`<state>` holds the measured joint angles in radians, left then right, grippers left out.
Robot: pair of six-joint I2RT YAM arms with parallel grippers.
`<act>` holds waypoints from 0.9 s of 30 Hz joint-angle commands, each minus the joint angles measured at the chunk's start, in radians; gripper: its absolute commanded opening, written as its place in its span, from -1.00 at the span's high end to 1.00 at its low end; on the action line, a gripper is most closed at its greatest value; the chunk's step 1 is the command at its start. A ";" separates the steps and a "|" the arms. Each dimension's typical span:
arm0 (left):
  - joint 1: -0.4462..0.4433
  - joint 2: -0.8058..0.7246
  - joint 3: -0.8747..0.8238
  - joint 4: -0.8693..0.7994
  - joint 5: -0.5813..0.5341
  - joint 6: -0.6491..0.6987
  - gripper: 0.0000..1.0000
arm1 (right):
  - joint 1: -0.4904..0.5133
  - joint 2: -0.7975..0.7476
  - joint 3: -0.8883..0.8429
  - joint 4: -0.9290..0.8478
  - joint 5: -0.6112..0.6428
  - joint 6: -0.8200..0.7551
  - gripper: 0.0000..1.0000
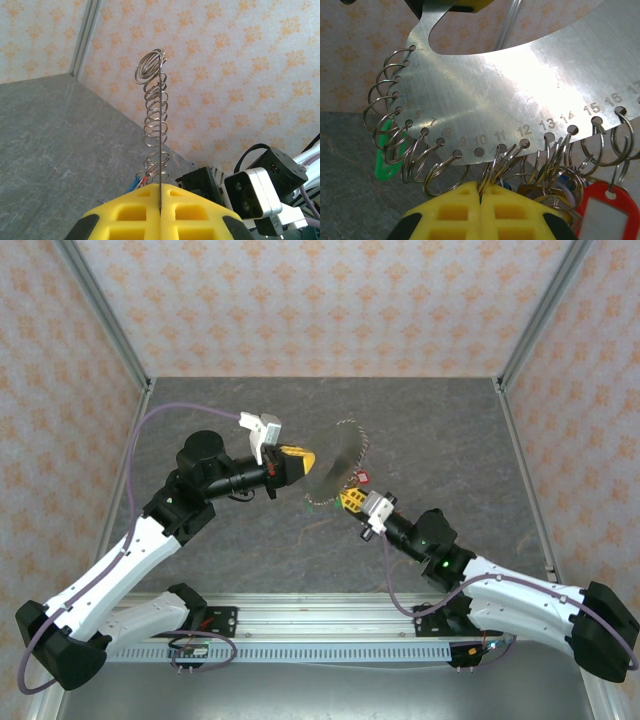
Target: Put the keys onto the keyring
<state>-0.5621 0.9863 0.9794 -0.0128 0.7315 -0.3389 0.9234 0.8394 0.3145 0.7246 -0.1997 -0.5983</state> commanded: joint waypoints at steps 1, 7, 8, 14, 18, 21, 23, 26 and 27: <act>-0.004 -0.014 0.038 0.033 -0.022 -0.005 1.00 | 0.006 -0.013 0.031 0.025 0.006 -0.002 0.99; -0.003 -0.025 0.018 0.033 -0.166 -0.049 1.00 | 0.006 -0.052 0.012 -0.060 -0.020 -0.050 1.00; -0.003 -0.025 0.013 0.030 -0.191 -0.059 1.00 | 0.006 -0.062 0.007 -0.064 -0.021 -0.061 1.00; -0.003 -0.007 -0.019 0.064 -0.174 -0.106 1.00 | 0.006 -0.087 0.028 -0.120 0.021 -0.086 1.00; -0.003 -0.008 -0.037 0.097 -0.150 -0.134 1.00 | 0.005 -0.067 0.033 -0.109 0.030 -0.073 1.00; -0.004 -0.008 -0.035 0.099 -0.139 -0.135 1.00 | 0.006 -0.045 0.032 -0.082 0.026 -0.059 1.00; -0.002 -0.002 -0.031 0.103 -0.127 -0.136 1.00 | 0.006 -0.032 0.035 -0.070 0.019 -0.055 0.97; -0.003 0.008 -0.029 0.116 -0.117 -0.144 1.00 | 0.006 -0.021 0.041 -0.059 0.012 -0.052 0.92; -0.003 0.010 -0.029 0.119 -0.113 -0.147 1.00 | 0.006 -0.018 0.041 -0.055 0.013 -0.051 0.91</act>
<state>-0.5640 0.9958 0.9360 -0.0086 0.6014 -0.4683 0.9234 0.8177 0.3172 0.6285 -0.1791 -0.6659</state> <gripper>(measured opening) 0.043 0.046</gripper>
